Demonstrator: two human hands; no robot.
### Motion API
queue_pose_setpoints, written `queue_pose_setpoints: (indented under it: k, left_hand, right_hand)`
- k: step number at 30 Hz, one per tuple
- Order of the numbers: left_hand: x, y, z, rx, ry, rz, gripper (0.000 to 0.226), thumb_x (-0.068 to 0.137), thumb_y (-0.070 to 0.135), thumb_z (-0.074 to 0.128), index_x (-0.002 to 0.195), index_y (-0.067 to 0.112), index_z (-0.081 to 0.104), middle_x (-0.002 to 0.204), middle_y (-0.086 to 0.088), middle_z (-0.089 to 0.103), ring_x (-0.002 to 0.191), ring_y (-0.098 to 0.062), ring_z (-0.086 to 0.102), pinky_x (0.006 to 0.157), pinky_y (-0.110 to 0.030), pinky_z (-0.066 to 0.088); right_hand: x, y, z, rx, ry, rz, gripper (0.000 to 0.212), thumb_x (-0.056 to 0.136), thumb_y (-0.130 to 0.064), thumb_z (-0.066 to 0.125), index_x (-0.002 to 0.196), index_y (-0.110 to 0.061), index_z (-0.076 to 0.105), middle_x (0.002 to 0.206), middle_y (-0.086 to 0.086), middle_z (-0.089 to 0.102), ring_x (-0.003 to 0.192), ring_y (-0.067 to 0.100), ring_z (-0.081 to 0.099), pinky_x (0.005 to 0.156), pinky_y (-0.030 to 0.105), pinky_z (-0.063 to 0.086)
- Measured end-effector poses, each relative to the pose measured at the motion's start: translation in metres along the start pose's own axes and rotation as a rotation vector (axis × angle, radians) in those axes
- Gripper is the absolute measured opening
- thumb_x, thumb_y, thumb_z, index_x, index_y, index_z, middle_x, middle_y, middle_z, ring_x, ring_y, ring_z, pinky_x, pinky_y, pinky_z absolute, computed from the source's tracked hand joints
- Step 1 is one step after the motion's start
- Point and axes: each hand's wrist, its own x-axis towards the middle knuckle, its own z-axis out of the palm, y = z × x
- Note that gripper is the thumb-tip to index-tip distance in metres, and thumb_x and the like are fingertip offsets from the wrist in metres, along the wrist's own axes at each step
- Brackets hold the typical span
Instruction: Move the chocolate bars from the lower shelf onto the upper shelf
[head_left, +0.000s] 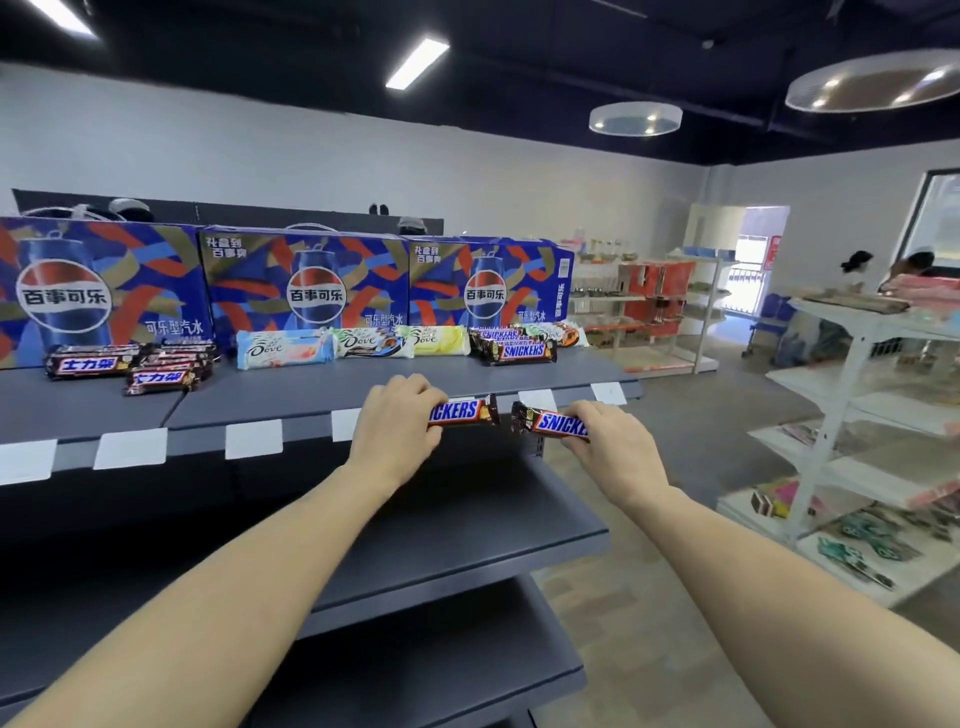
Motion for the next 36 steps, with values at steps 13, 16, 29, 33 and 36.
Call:
queue_pose_setpoints:
  k: [13,16,29,33,36]
  left_hand:
    - [0.065,-0.004,0.033,0.133,0.069,-0.109,0.034,0.082,0.023,0.075,0.115,0.019,0.068,0.106,0.000,0.064,0.097,-0.021,0.056,0.080,-0.034,0.043]
    - [0.078,0.002,0.046,0.168,0.103,-0.127,0.034,0.077,0.024,0.080,0.110,0.020,0.071,0.097,0.001,0.066,0.088,-0.021,0.058,0.073,-0.033,0.044]
    - [0.107,0.044,0.079,0.274,0.117,-0.293,0.034,0.075,0.015,0.080,0.108,0.019,0.071,0.099,0.002,0.064,0.092,-0.020,0.058,0.077,-0.034,0.045]
    - [0.119,0.047,0.073,0.256,0.123,-0.329,0.033,0.082,0.022,0.073,0.115,0.022,0.068,0.106,0.004,0.063,0.099,-0.019,0.056,0.082,-0.032,0.044]
    - [0.127,0.046,0.071,0.210,0.142,-0.397,0.031,0.085,0.028,0.068,0.116,0.024,0.065,0.111,0.007,0.062,0.103,-0.015,0.054,0.081,-0.029,0.045]
  right_hand:
    - [0.110,0.031,0.045,0.000,0.014,-0.190,0.039,0.095,-0.035,0.059,0.130,-0.017,0.058,0.121,0.005,0.065,0.107,0.027,0.059,0.082,0.037,0.045]
    - [0.134,0.044,0.060,0.022,0.001,-0.251,0.036,0.094,-0.032,0.060,0.127,-0.018,0.060,0.119,0.004,0.066,0.107,0.027,0.057,0.084,0.036,0.042]
    - [0.207,0.086,0.092,0.113,-0.123,-0.413,0.020,0.087,-0.021,0.062,0.107,-0.020,0.063,0.103,0.001,0.064,0.098,0.023,0.055,0.073,0.033,0.046]
    - [0.218,0.086,0.102,0.142,-0.109,-0.385,0.020,0.089,-0.024,0.065,0.108,-0.021,0.064,0.104,0.002,0.063,0.098,0.023,0.056,0.071,0.033,0.045]
    - [0.223,0.085,0.108,0.170,-0.122,-0.367,0.024,0.089,-0.029,0.068,0.111,-0.020,0.064,0.108,0.002,0.062,0.104,0.023,0.054,0.076,0.035,0.048]
